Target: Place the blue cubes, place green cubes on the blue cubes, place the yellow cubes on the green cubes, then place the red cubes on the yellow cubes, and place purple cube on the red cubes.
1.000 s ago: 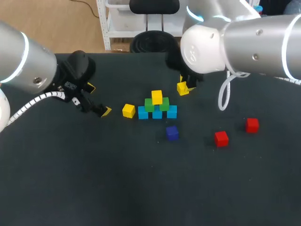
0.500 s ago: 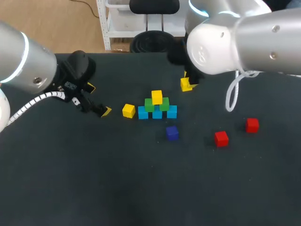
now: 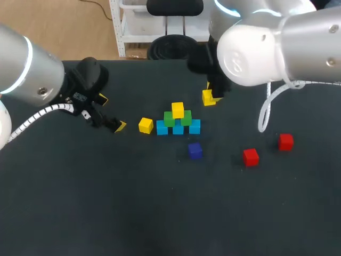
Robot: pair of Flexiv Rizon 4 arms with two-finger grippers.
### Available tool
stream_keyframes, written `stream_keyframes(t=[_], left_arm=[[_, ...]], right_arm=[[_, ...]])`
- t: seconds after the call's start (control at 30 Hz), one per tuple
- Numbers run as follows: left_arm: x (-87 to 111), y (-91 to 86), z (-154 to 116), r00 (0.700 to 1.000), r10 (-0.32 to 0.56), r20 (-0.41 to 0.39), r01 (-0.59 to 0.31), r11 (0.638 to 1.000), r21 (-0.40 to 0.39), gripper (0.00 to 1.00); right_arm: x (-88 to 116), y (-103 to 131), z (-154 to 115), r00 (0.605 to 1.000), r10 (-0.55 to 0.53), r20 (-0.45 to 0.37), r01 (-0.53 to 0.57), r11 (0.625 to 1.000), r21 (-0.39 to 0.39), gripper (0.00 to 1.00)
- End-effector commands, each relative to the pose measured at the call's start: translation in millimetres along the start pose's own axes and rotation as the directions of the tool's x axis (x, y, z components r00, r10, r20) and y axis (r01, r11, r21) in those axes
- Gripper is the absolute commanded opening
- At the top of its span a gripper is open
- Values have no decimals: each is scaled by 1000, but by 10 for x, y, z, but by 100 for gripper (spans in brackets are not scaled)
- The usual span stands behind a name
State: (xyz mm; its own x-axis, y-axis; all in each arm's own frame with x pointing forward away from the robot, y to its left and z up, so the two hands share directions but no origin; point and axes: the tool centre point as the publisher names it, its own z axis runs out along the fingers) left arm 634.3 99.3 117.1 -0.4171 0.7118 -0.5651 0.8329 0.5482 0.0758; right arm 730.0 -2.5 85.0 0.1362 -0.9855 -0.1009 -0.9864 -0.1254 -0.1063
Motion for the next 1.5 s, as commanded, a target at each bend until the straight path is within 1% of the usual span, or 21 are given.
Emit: stream_keyframes(t=[0.03,0.2,0.5,1.1,1.5], left_arm=[[13,8,-4,1000,2,5,-2,1000,3,100],[13,8,-4,1000,2,5,-2,1000,3,100],[13,8,-4,1000,2,5,-2,1000,3,100],[13,8,-4,1000,2,5,-2,1000,3,100],[13,8,-4,1000,2,5,-2,1000,3,100]], right_arm=[[-7,84,-36,1000,-2,3,2,1000,12,0],[-68,157,-27,1000,-9,2,9,1000,10,0],[-151,215,23,1000,-21,-9,22,1000,7,0],[-339,127,97,999,-50,-7,50,999,23,0],[-429,148,153,998,-62,-4,62,998,26,0]])
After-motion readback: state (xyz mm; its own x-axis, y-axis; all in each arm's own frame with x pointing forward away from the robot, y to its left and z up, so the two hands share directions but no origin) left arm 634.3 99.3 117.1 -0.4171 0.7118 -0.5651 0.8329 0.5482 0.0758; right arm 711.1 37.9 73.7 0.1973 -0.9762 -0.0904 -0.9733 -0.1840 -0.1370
